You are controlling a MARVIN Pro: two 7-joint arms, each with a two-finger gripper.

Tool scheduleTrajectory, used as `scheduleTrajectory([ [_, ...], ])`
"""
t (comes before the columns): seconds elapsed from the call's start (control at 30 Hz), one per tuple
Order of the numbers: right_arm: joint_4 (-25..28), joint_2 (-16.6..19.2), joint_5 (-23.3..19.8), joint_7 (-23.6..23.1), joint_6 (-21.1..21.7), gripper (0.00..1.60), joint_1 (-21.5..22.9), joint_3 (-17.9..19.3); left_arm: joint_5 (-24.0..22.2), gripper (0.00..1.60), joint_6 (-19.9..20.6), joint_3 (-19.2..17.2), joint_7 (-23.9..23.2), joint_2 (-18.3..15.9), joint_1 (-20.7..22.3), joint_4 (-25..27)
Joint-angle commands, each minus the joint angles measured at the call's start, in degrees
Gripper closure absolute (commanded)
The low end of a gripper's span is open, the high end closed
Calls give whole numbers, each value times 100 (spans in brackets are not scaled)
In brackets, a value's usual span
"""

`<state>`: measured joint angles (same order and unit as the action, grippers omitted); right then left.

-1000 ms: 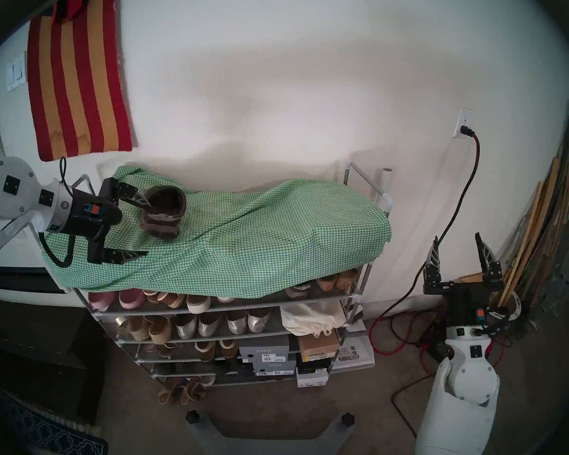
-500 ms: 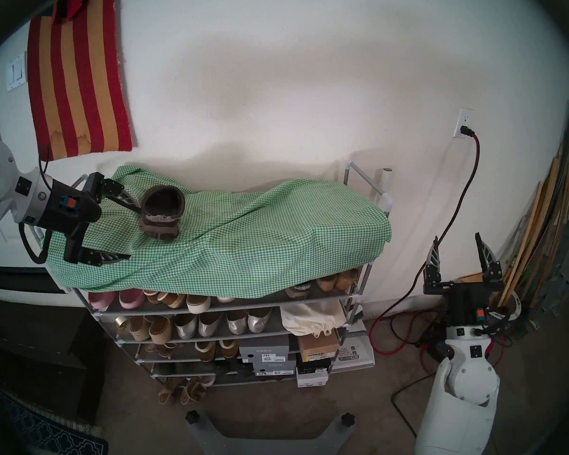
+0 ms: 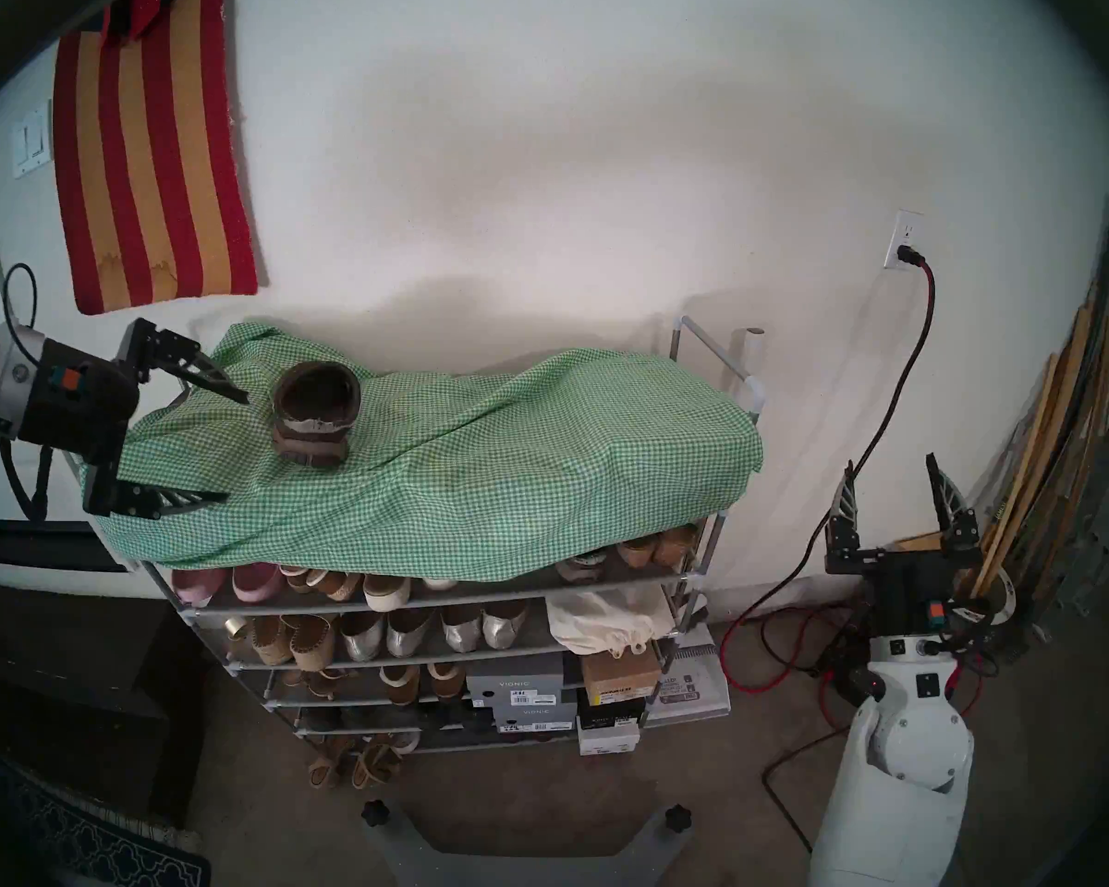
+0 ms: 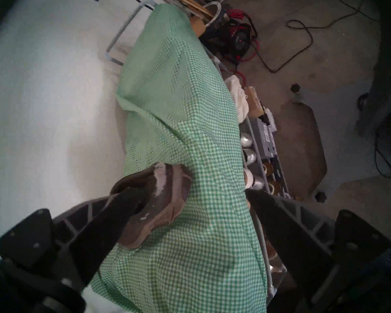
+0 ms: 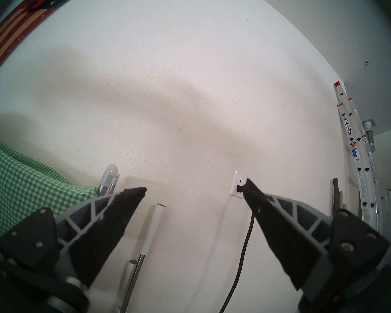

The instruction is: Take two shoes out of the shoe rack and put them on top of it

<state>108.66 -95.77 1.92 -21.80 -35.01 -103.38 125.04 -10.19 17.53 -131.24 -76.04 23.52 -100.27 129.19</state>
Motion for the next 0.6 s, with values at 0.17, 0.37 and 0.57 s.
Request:
scheduleTrajectory([
  [0.17,-1,10,1,-1,0,0,-5,-7,-69,0,509,-996,736,1010,-381,261],
  [0.37,-1,9,1,-1,0,0,-4,-5,126,0,664,-653,1051,1332,-796,368],
  [0.57,-1,11,0,-1,0,0,-4,-5,307,0,783,-396,1467,1812,-1193,514],
])
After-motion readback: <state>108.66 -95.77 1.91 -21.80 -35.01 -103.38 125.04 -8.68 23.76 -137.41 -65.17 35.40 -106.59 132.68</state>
